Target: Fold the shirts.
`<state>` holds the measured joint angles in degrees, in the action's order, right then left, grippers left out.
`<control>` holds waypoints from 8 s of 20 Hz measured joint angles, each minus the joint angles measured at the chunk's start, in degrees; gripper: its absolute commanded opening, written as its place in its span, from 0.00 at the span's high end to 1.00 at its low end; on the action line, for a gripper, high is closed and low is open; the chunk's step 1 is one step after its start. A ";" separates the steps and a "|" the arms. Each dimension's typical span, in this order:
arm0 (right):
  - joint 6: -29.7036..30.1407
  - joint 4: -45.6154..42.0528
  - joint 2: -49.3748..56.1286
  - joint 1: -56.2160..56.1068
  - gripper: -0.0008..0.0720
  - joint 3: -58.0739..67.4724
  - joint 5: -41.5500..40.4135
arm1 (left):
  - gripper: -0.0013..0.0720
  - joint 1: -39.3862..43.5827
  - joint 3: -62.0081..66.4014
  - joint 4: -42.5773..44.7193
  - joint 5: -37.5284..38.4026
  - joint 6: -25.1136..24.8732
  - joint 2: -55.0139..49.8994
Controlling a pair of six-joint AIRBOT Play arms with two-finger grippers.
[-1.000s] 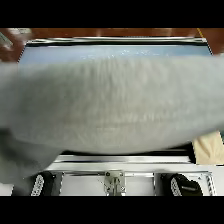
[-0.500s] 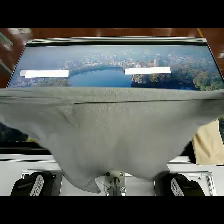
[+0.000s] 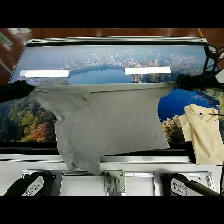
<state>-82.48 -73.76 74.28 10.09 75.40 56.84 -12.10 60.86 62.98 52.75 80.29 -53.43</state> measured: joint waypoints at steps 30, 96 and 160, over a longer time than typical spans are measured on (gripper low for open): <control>4.07 -1.49 22.45 -3.13 0.17 -0.46 2.08 | 0.27 8.31 1.81 6.51 4.35 1.49 -31.41; 10.84 13.25 3.67 3.26 0.90 -17.75 5.66 | 0.93 -0.11 -12.07 -15.04 11.52 -10.32 -11.15; -5.90 24.96 -17.57 2.71 0.90 3.17 22.99 | 0.93 46.66 13.97 -71.01 -14.88 -29.46 -50.64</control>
<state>-88.38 -48.80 56.71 12.80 78.56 79.83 34.57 74.83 -8.03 37.87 50.83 -104.07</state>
